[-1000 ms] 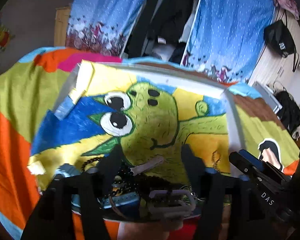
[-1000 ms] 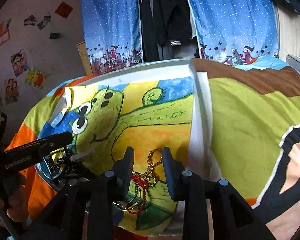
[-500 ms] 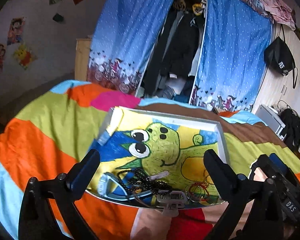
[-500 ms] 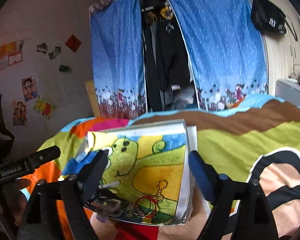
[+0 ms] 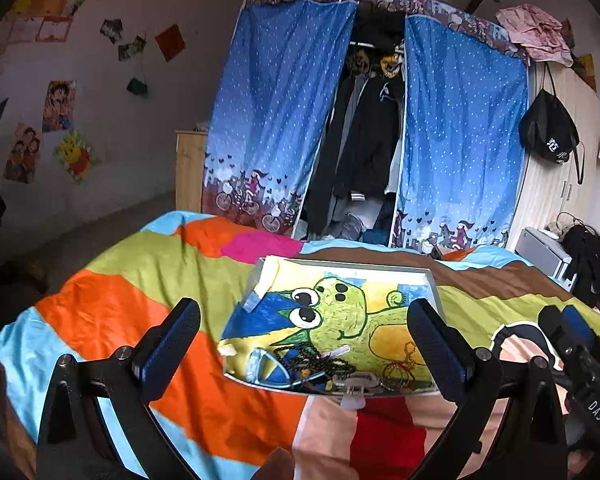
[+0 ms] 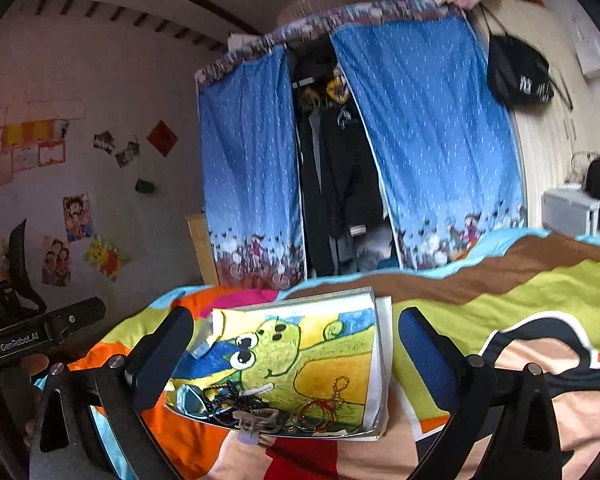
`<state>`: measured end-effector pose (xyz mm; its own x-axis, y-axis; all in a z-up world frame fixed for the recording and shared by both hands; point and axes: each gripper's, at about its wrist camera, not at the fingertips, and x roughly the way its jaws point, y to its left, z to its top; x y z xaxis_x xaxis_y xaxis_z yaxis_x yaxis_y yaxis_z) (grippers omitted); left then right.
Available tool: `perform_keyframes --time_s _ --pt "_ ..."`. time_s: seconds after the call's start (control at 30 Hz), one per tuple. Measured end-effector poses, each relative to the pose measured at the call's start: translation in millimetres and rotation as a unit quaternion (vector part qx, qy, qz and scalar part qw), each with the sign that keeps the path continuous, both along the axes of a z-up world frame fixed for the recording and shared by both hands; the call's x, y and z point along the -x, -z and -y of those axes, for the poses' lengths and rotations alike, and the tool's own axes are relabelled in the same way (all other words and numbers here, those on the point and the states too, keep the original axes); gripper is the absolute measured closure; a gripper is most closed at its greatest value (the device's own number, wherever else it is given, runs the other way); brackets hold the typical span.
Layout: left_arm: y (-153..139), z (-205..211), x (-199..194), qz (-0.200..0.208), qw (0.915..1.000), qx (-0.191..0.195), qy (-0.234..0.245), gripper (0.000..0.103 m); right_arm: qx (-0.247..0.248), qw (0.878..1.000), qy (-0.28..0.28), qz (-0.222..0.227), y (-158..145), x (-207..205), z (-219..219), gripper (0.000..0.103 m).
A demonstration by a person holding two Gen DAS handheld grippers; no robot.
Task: Organize jewelry
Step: 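Open both tools in the tray and lift them away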
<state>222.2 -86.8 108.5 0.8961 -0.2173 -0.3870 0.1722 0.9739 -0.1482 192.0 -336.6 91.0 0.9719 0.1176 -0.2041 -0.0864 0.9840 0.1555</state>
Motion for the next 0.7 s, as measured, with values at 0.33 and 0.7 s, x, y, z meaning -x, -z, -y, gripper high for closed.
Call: perform_keyframes --time_s 0.33,0.7 --pt "-14.1 -21.3 65.4 0.024 0.9996 -0.006 -0.012 0.002 0.030 0.998 0.006 0.046 -14.5 65.7 -27.2 0.000" --pt "11.4 -32.9 139.4 0.016 0.9995 -0.029 0.005 0.002 0.032 0.999 0.028 0.020 1.8 132.4 -41.5 0.000"
